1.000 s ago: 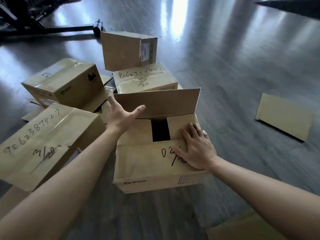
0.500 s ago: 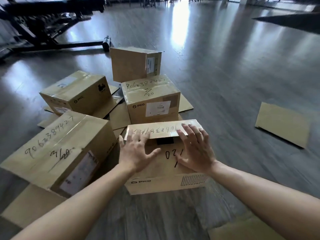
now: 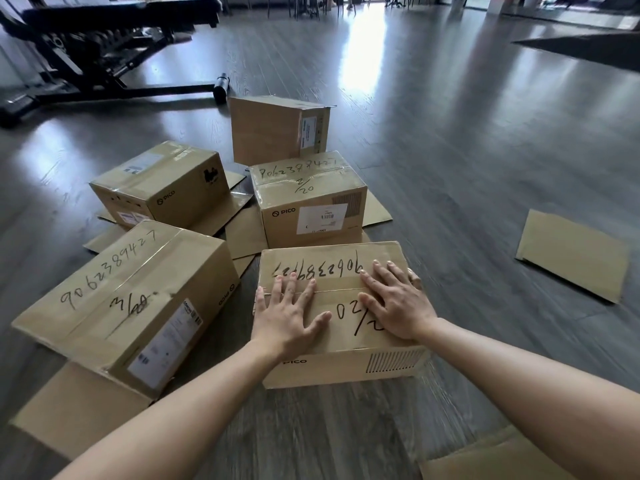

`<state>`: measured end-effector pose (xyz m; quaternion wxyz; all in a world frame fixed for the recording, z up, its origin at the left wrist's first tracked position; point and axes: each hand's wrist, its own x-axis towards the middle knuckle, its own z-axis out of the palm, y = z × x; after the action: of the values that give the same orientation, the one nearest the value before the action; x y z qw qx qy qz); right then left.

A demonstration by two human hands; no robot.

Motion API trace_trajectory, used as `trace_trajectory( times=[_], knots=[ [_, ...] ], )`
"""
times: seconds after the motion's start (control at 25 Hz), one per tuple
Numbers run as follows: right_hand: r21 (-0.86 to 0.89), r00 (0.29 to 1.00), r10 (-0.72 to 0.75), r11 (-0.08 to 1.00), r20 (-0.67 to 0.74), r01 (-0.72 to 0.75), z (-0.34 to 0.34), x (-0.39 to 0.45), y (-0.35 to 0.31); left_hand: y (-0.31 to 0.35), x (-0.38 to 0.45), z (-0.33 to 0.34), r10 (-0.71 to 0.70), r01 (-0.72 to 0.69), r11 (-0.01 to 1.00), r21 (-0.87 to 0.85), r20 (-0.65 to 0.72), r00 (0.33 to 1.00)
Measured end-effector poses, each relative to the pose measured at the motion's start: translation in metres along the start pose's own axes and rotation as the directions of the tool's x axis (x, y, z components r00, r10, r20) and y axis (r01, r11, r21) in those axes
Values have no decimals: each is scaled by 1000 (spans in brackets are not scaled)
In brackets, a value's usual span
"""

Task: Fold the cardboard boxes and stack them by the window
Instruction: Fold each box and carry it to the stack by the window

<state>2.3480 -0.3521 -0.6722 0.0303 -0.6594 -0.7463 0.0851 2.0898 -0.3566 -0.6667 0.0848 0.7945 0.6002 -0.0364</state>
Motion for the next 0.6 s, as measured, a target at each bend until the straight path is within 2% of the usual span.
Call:
trace_trajectory(
  times=[0.08, 0.2, 0.28, 0.36, 0.44, 0.52, 0.6],
  knots=[
    [112, 996, 42, 993, -78, -33, -5, 4, 0, -5, 1, -3, -16, 13, 999, -32, -115, 993],
    [225, 972, 173, 965, -157, -135, -11, 7, -2, -21, 3, -9, -162, 113, 978, -176, -300, 940],
    [254, 931, 339, 920, -138, -298, -15, 7, -2, -36, 6, -10, -315, 237, 930, -280, -282, 906],
    [337, 861, 508, 814, -19, -473, -20, 6, 3, -45, 9, -12, -504, 408, 797, -446, -118, 855],
    [443, 783, 601, 665, 161, -601, -24, 4, 9, -49, 11, -12, -598, 528, 592, -609, 108, 794],
    [537, 714, 611, 496, 342, -682, -26, 2, 9, -46, 11, -13, -574, 592, 405, -697, 311, 757],
    [589, 688, 574, 391, 444, -707, -25, 0, 9, -41, 9, -13, -512, 632, 243, -736, 456, 728]
  ],
)
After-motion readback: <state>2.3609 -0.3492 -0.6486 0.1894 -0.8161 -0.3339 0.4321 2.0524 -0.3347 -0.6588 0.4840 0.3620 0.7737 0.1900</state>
